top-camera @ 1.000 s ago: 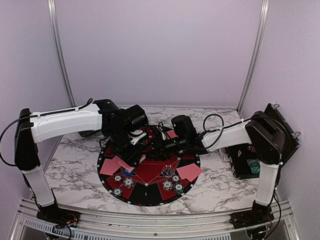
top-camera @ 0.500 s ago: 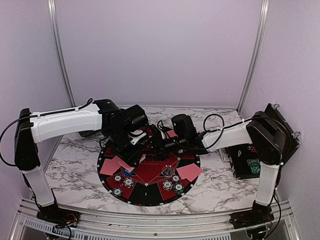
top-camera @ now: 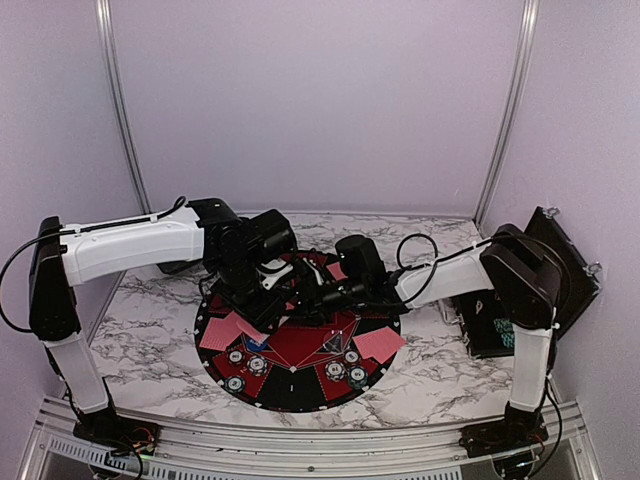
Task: Distribute texas hold em gaming equipment
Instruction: Pick up the poker card from the face-down deck piles.
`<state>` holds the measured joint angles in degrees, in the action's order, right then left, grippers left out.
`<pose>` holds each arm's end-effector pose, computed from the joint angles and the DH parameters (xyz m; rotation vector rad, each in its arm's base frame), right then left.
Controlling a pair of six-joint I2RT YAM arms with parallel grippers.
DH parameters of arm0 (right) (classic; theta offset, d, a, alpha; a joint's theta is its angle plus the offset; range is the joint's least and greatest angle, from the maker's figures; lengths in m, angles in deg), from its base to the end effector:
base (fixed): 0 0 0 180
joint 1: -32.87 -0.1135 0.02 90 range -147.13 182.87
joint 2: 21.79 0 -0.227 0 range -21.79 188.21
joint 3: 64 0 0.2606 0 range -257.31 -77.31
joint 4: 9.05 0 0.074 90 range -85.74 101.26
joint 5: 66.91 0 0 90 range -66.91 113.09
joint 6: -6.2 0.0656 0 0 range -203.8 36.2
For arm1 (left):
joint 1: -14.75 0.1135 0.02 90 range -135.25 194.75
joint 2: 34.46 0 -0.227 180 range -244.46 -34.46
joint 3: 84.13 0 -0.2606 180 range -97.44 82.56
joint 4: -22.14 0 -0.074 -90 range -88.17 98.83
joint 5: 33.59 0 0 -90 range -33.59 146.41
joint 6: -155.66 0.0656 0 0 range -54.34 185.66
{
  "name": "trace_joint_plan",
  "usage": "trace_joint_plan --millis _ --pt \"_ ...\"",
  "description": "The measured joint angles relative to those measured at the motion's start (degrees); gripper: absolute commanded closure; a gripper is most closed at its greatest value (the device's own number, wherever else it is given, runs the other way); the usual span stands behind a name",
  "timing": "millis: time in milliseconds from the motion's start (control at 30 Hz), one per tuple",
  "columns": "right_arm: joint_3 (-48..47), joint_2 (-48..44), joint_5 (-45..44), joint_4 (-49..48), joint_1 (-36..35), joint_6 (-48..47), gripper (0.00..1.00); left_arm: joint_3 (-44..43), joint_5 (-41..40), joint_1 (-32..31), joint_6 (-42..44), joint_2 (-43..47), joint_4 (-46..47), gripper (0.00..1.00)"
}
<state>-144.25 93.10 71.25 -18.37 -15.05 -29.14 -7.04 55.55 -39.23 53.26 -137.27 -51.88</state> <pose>0.2562 0.3566 0.1209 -0.5298 2.4040 1.8323 0.2181 -0.2984 0.2012 1.0234 2.7043 -0.2054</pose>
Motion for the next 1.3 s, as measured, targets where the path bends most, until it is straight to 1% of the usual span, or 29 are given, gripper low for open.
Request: trace_joint_plan --millis 833,1133,1300 --pt "1.38 -1.84 -1.38 0.42 2.1 -0.68 0.63 0.0 0.22 0.0 -0.02 0.02 0.04 0.48" --pt "2.25 -3.85 -2.27 0.79 3.21 -0.63 0.63 0.0 0.37 0.0 0.0 0.26 0.02 0.48" --pt "3.52 -6.08 -2.27 0.79 3.21 -0.24 0.65 0.0 0.37 0.0 0.0 0.26 0.02 0.48"
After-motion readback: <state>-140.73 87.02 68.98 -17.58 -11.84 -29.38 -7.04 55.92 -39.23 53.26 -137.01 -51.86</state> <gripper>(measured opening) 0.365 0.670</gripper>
